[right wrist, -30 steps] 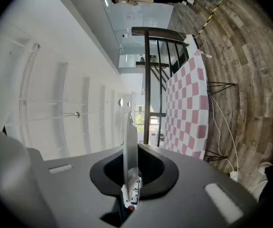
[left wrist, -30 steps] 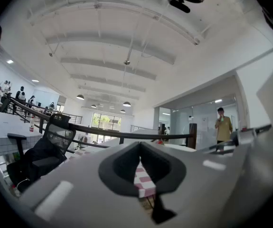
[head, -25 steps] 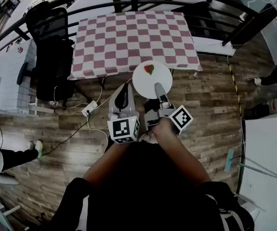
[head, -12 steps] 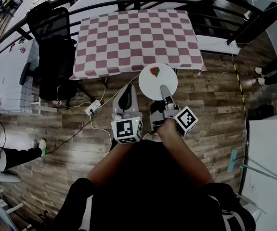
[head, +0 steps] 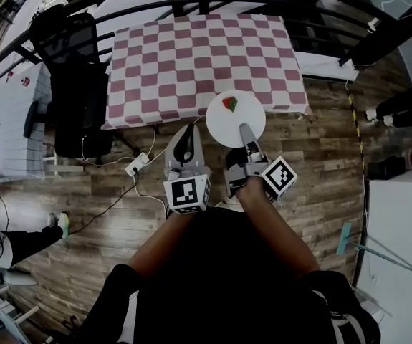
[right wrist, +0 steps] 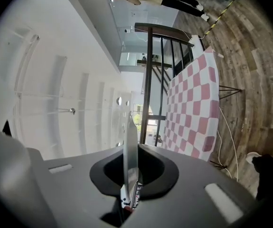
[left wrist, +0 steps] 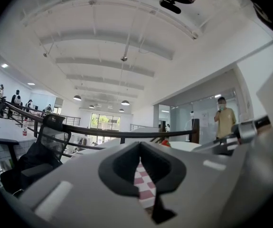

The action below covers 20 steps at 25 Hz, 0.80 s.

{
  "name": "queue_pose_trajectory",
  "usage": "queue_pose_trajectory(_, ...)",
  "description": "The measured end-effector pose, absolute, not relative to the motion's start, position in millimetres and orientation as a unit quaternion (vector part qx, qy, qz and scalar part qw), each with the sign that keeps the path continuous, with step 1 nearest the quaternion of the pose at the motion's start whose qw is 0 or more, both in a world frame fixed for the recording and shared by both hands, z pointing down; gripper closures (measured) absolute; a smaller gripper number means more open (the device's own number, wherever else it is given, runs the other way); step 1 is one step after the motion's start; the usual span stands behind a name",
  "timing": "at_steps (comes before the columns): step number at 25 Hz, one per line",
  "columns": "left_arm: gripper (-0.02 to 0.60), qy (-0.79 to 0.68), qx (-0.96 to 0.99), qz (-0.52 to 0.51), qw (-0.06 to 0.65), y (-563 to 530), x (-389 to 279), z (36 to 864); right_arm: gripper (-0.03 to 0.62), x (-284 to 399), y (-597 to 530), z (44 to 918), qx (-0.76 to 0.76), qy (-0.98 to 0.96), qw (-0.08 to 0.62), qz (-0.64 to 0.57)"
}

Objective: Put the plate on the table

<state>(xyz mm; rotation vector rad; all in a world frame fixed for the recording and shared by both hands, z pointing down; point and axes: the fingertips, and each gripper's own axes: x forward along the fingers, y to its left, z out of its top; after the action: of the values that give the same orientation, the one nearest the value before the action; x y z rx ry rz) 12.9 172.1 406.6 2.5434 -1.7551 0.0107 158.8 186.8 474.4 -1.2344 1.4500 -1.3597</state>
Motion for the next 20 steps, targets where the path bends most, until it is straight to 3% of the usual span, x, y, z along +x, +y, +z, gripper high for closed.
queue_pose_trajectory(20,0.572,-0.513,0.858,-0.015,0.031,-32.7,-53.3,399.6,0.582,100.3,-15.8,466.9,-0.503,0.567,0.404,-0.512)
